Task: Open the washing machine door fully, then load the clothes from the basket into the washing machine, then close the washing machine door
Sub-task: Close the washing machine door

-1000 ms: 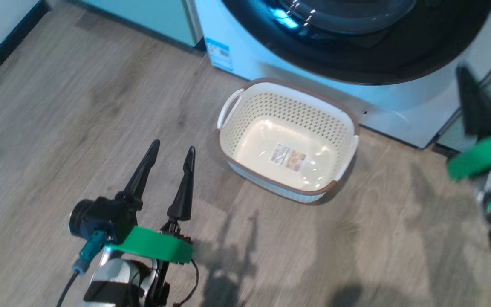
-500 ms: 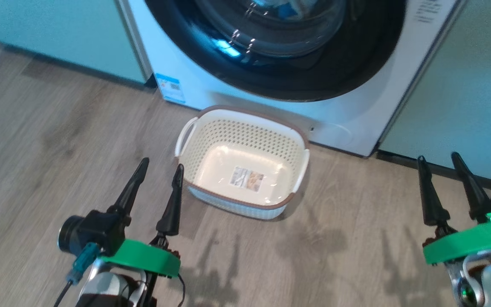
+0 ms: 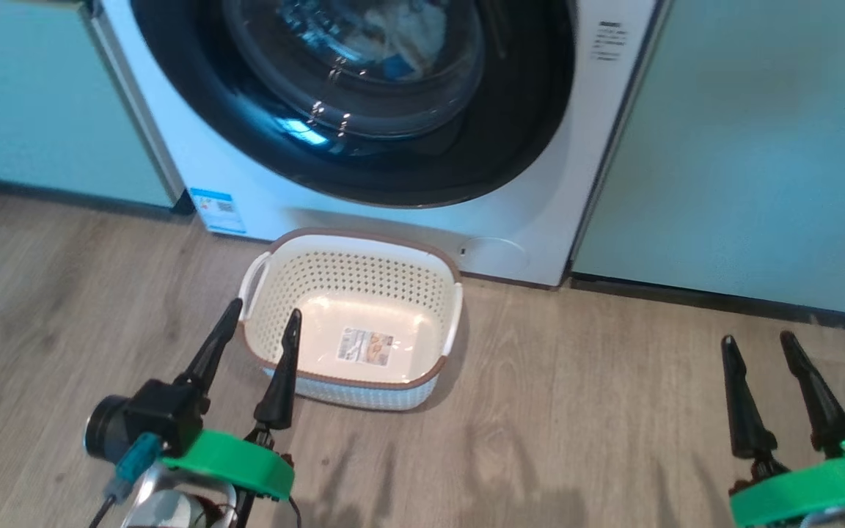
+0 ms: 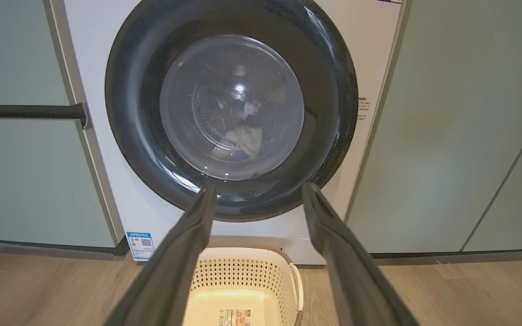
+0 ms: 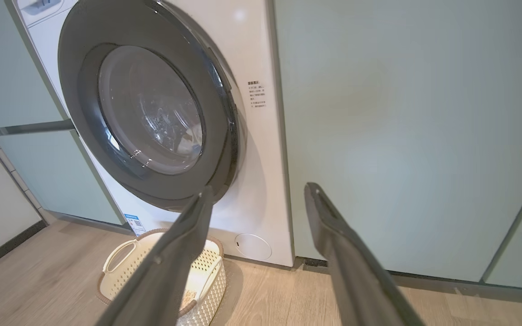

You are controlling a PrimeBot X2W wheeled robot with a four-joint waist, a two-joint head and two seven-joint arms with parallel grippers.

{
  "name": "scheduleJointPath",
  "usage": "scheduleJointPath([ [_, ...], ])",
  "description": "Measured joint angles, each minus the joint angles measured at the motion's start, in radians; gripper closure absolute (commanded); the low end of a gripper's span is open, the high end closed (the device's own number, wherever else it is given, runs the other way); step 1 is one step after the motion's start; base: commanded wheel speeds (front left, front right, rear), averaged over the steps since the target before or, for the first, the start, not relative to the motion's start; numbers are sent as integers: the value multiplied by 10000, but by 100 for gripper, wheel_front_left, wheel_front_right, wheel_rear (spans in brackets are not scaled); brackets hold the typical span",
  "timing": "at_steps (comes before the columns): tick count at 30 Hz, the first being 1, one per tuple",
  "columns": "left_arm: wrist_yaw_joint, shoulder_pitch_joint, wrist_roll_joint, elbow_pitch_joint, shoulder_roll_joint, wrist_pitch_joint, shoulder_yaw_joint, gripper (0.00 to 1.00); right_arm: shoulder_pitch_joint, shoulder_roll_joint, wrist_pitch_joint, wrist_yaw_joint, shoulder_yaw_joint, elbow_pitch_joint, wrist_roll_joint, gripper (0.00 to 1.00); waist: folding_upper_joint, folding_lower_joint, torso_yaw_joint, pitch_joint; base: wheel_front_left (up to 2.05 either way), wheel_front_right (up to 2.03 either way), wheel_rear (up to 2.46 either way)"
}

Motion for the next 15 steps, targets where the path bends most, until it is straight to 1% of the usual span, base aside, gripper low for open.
scheduleJointPath([
  [5, 155, 157, -104, -79, 56, 109, 217, 0, 463, 23, 98, 0, -59, -441, -10, 0, 0, 0, -429, -182, 0, 0, 0],
  [8, 163, 407, -184, -115, 79, 217, 240, 0, 704, 27, 186, 0, -56, -692, -13, 0, 0, 0, -657, -287, 0, 0, 0],
  [15, 268, 457, -286, -174, 150, 431, 290, 0, 995, 38, 314, 0, -50, -991, -13, 0, 0, 0, -921, -368, 0, 0, 0],
])
